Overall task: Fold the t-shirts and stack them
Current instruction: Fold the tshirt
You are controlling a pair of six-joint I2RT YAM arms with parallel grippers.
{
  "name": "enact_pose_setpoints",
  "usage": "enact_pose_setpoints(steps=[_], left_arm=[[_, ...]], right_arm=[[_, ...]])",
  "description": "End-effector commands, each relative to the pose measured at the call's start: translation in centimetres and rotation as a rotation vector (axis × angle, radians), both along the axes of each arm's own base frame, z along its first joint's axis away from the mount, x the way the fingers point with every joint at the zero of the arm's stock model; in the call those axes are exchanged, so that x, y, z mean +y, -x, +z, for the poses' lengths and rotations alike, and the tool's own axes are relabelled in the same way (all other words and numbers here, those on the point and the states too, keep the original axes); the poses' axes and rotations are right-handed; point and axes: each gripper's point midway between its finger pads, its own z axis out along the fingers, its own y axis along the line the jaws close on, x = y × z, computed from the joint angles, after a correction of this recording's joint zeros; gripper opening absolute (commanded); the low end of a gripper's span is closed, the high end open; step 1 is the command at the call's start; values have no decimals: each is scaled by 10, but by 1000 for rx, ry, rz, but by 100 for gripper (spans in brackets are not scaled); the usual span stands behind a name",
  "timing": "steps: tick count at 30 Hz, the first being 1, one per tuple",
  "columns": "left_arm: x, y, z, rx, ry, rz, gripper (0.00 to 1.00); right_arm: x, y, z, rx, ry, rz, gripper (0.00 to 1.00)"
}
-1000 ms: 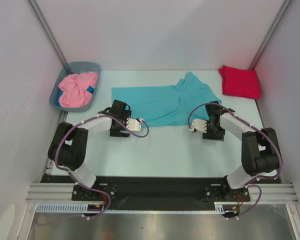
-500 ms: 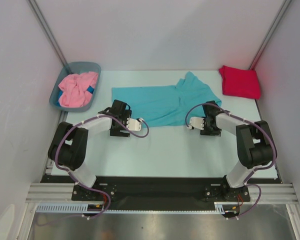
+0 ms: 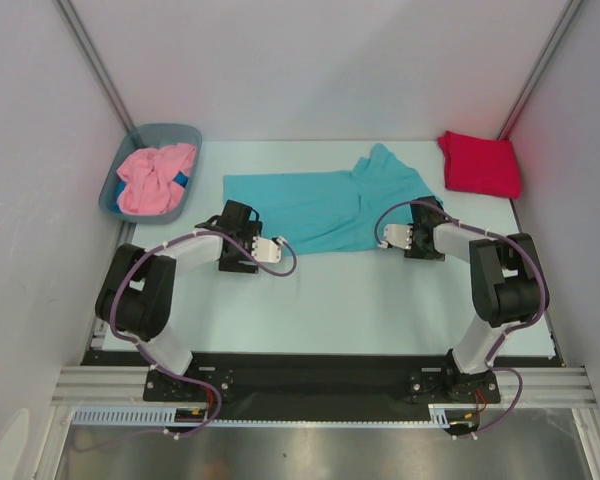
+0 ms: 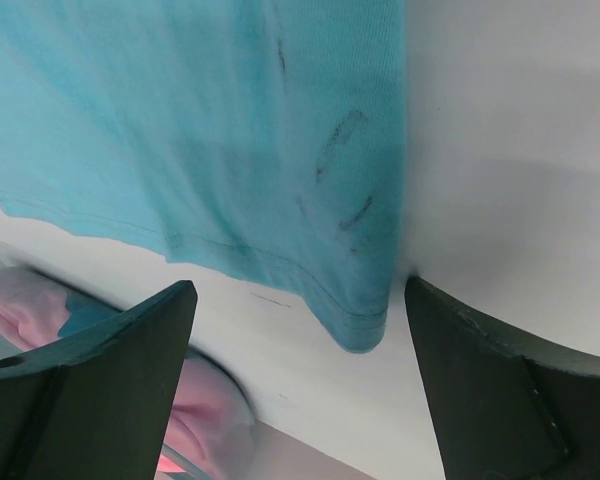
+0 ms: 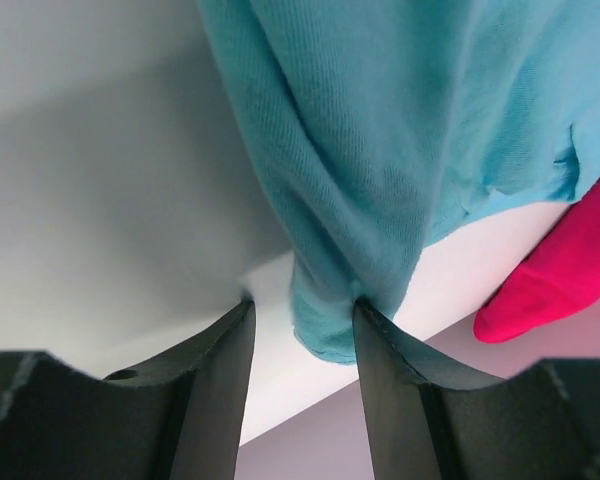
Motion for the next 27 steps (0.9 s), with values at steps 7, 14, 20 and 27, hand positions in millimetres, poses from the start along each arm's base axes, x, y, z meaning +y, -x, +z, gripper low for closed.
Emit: enact_pose_setpoints(steps=[7, 14, 20, 27], left_arm=[[2, -2, 11, -29, 11, -24, 58], [3, -4, 12, -29, 10, -22, 10], [7, -1, 9, -11, -12, -39, 0], [18, 0, 8, 17, -36, -37, 0]], right_arm=[[-6, -3, -10, 22, -17, 4, 44], [-7, -4, -5, 10, -24, -1, 22], [-23, 0, -2, 7, -20, -32, 0], [-49, 6, 4, 3, 8, -52, 0]])
